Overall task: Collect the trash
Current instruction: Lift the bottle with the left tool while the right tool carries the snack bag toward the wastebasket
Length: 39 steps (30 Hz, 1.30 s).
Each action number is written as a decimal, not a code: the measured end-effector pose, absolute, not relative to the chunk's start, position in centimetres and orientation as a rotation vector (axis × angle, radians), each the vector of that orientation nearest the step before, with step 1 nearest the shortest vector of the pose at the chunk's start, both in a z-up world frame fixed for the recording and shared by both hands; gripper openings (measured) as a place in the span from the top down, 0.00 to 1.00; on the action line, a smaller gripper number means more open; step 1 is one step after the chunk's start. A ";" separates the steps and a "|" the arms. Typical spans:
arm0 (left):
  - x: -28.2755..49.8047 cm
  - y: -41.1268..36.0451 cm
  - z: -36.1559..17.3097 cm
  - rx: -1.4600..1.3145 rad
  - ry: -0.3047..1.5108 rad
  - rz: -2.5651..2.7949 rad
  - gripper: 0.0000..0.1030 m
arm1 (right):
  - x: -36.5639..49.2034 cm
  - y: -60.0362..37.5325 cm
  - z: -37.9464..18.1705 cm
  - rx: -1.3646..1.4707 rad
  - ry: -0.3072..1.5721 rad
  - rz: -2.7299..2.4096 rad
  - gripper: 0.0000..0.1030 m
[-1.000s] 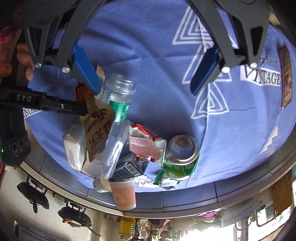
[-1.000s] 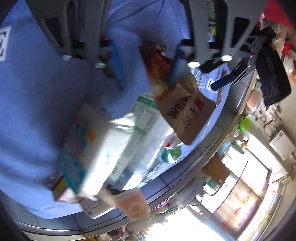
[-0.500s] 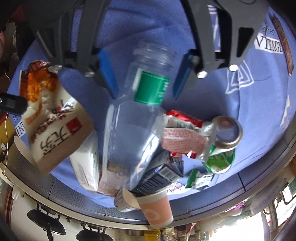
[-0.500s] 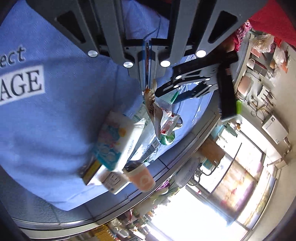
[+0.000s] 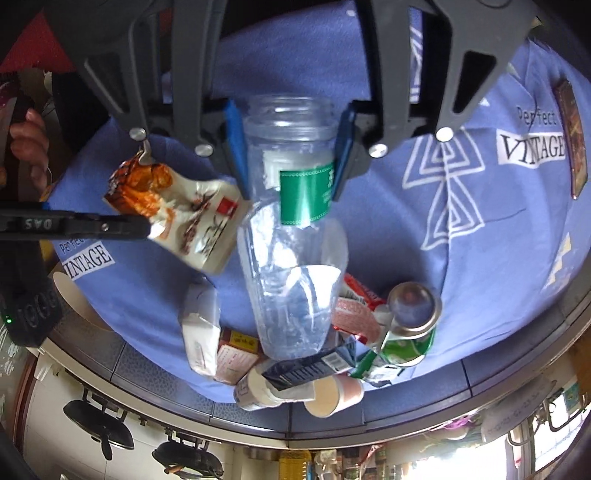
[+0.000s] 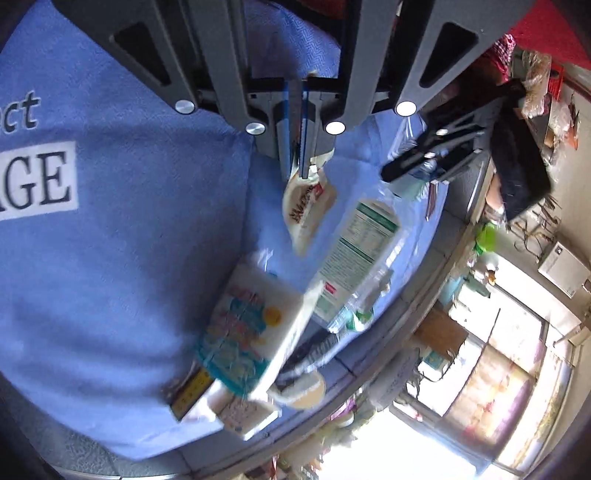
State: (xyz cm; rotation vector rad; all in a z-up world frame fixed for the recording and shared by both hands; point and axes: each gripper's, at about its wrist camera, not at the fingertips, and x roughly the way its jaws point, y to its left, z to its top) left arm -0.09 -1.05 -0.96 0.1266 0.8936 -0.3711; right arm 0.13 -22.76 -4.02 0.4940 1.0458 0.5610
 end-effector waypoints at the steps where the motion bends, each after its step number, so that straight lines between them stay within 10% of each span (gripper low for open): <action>1: -0.4 -0.8 -0.6 0.122 0.889 -0.375 0.62 | 0.1 -22.4 -4.6 0.496 1.071 0.564 0.94; 11: -1.1 1.2 2.9 0.059 0.827 -0.376 0.62 | -0.1 -23.7 -5.4 0.611 1.067 0.591 0.93; 19: -1.6 0.7 2.1 0.062 0.845 -0.393 0.62 | -0.3 -23.8 -5.0 0.616 1.057 0.634 0.50; 26: -2.1 0.4 2.7 0.055 0.821 -0.403 0.62 | -1.0 -21.6 -4.9 0.490 1.097 0.700 0.52; 29: -2.4 0.6 3.3 0.054 0.799 -0.398 0.62 | -1.6 -19.8 -5.2 0.420 1.118 0.724 0.81; 39: -2.2 0.6 7.1 0.047 0.712 -0.393 0.62 | -2.2 -22.7 -1.9 0.593 0.976 0.815 0.82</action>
